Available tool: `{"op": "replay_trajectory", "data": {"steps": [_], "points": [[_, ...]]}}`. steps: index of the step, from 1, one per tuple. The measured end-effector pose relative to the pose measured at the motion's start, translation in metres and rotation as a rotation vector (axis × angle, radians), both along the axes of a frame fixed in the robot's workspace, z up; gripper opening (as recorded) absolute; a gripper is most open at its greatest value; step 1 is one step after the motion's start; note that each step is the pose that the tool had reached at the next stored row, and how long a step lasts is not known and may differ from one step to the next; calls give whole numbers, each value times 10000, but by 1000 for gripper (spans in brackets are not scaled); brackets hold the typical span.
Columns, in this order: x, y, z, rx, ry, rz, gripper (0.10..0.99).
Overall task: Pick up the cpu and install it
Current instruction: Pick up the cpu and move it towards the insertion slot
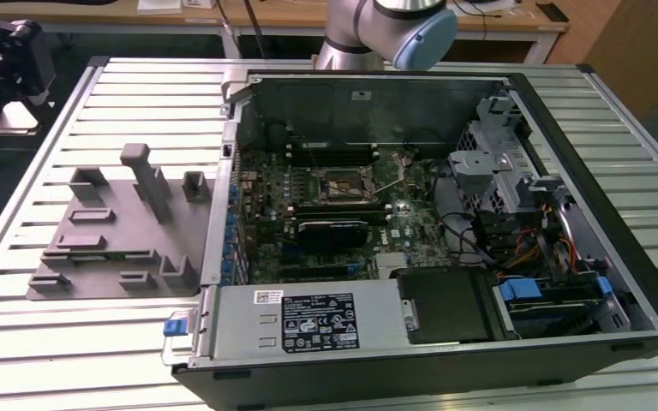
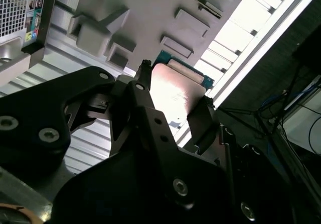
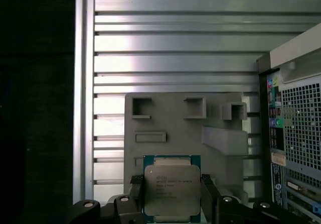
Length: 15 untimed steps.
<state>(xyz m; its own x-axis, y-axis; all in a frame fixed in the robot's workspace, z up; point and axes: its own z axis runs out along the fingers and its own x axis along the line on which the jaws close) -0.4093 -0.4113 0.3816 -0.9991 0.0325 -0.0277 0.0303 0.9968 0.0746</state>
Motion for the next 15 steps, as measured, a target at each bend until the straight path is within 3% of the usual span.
{"op": "replay_trajectory", "data": {"steps": [15], "points": [[429,0,0,0,-1,0,541]]}}
